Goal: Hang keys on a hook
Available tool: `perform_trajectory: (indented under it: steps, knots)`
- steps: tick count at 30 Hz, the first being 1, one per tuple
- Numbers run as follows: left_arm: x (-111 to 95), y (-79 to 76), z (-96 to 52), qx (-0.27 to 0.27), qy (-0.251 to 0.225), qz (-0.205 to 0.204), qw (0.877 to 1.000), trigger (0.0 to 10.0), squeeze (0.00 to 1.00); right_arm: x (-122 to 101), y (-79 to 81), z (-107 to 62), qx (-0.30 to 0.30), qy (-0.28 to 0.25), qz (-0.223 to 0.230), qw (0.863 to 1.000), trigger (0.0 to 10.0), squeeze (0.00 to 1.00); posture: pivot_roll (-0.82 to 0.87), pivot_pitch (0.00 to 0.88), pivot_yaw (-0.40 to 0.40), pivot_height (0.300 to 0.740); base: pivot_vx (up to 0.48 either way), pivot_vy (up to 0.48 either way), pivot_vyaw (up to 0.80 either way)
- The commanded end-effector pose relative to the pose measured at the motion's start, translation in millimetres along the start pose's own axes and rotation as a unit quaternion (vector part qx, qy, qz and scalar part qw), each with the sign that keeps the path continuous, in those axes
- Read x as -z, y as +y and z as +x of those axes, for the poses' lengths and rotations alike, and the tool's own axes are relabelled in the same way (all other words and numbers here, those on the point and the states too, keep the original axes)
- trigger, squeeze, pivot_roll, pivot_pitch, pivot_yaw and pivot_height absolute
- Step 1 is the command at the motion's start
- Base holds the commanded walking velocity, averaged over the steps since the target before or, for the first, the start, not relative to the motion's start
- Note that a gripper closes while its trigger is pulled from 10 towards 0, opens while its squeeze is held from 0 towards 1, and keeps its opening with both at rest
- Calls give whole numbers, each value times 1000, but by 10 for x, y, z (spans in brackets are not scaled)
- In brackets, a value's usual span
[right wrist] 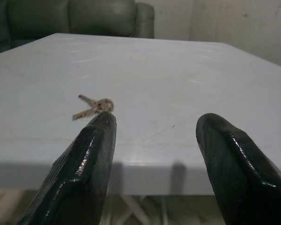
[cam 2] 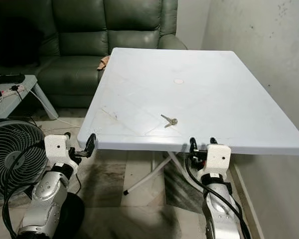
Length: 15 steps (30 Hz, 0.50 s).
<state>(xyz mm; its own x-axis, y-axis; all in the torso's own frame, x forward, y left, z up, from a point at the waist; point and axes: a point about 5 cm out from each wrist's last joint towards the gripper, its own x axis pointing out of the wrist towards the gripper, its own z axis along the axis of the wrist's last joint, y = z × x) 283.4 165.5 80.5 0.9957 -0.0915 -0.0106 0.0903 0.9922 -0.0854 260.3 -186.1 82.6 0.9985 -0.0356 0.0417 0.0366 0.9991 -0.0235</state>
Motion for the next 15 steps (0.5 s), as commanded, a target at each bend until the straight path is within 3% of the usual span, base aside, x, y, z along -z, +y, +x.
perform_trajectory:
  steps: [1,7,15]
  knots:
    - [-47,8,-39,1,-14,-3,1000,10000,0,-56,47,-24,-11,-10,5,1000,10000,0,-29,0,14,732,0,0,0]
    - [-62,-7,-164,9,-24,-7,1000,10000,0,-93,121,-126,-19,-26,9,999,10000,0,-28,0,18,732,0,0,0]
    - [-79,52,-167,6,-17,-5,1000,10000,0,-112,148,-134,-18,-26,12,999,10000,0,-23,0,18,732,0,0,0]
